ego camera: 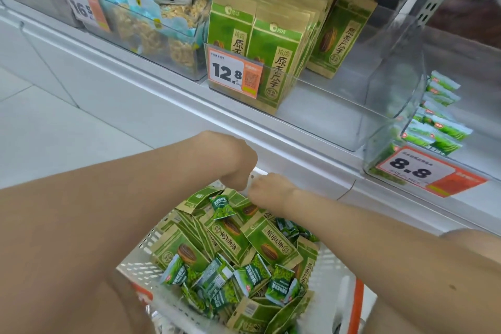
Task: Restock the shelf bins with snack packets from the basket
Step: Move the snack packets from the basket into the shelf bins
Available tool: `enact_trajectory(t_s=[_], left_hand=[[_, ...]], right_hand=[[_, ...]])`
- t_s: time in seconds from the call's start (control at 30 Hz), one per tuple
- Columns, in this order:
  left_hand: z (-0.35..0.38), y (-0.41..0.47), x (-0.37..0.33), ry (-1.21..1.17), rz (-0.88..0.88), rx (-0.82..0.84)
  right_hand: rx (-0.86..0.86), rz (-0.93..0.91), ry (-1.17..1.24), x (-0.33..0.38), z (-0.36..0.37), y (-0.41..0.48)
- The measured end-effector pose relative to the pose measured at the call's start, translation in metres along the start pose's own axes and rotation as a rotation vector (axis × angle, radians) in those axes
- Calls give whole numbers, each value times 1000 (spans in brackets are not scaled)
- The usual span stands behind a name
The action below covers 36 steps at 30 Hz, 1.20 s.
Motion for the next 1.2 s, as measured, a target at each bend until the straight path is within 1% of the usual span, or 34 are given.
enact_trajectory(t_s=[0.07,0.17,0.27,0.33,0.4,0.5,0.57,0.63,0.7,0.77,0.83,0.87,0.93,1.03,1.13,1.2], left_hand=[[-3,-2,0,8,-7,-4],[-12,-6,-1,-12,-17,-34],[-23,-13,-4,-31,-29,-57],[-28,-19,-2,-45,-40,-59],[-33,-24,2,-89,-22,-55],[-36,-34,12,-142,-16,-21],[-38,-39,13,-216,17,-14],[-43,-43,13,-346,89,-53],[-51,-53,7,-557,184,-102],[-58,-67,-3,-876,288,-71],[-65,-80,-14,-1104,372,-39],[-68,-85,-19,-1163,408,-54],[-73,-90,-28,-1223,478,-100],[-74,-93,-40,-1181,583,-150],[-75,-92,-45,-1161,606,-188],[-77,-92,-48,-1182,620,-238]], right_hand=[[63,46,88,-4,-5,-7],[38,111,133,-12,-18,-17],[-3,144,231,-24,-39,-30],[-73,127,304,-38,-56,-43],[-188,146,320,-56,-73,-63],[-352,239,342,-81,-95,-101],[-457,334,466,-98,-105,-126],[-595,411,601,-114,-113,-150],[-785,514,734,-129,-122,-176],[-996,714,851,-143,-126,-203],[-1125,926,1003,-154,-120,-224],[-1143,1000,1079,-157,-114,-228],[-1120,1067,1182,-162,-105,-232],[-1043,1070,1290,-165,-92,-229],[-977,1084,1381,-168,-85,-228],[-978,1101,1449,-170,-80,-228]])
Point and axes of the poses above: each hand's wrist, its own y-axis towards the middle knuckle, its own z-axis out of the palm, x = y × z, the point moved 5 cm from there along y, towards the middle knuckle, and after that the axes turned 15 degrees about -y, right-handed, at the moved point
